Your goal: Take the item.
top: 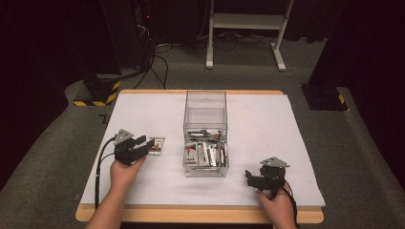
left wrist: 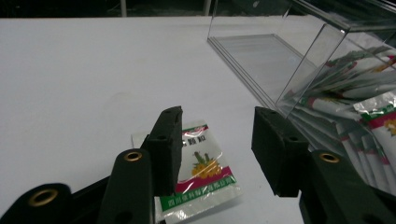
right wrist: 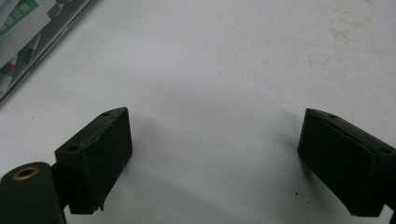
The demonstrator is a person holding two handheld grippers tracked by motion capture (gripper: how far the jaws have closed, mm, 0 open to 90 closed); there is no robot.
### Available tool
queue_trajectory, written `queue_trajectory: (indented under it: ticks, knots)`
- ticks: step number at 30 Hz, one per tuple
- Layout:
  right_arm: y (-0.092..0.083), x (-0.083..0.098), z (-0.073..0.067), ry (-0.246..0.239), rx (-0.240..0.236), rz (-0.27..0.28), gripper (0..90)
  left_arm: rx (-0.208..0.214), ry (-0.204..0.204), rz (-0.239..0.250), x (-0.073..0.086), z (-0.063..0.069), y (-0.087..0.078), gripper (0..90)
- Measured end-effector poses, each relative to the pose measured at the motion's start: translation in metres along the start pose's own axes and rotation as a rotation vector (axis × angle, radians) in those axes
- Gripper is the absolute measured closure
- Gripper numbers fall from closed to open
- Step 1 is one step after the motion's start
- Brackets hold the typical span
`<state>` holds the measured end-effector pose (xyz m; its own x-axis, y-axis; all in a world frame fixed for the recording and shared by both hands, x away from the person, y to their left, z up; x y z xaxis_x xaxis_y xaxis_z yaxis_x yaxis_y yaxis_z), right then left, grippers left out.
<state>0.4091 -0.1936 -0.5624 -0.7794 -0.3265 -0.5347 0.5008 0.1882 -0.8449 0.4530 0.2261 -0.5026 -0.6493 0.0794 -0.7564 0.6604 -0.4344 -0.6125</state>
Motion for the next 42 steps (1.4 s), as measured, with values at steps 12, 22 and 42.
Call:
queue_trajectory:
  ticks: [12,22,42]
  knots:
    - [0.0,0.0,0.0,0.0,0.0,0.0,9.9,-0.058,0.095,-0.111,0.03,-0.012,-0.011,49.4]
    - [0.0,0.0,0.0,0.0,0.0,0.0,9.9,-0.094,0.132,-0.205,0.065,-0.021,-0.017,47.6]
    - [0.0,0.0,0.0,0.0,0.001,0.0,9.9,-0.165,0.176,-0.259,0.091,-0.029,-0.029,35.0]
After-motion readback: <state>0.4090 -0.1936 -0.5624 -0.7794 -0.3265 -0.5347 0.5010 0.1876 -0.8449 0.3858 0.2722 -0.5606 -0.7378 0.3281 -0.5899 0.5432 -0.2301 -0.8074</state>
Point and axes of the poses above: each handheld gripper's, and its own axes: y roughly forward along the jaws, x roughly out of its underside, z roughly to its right, the point moved 8 cm from there along y, roughly forward along the jaws, and after that the axes turned 13 degrees about -z, right-handed, at the moved point
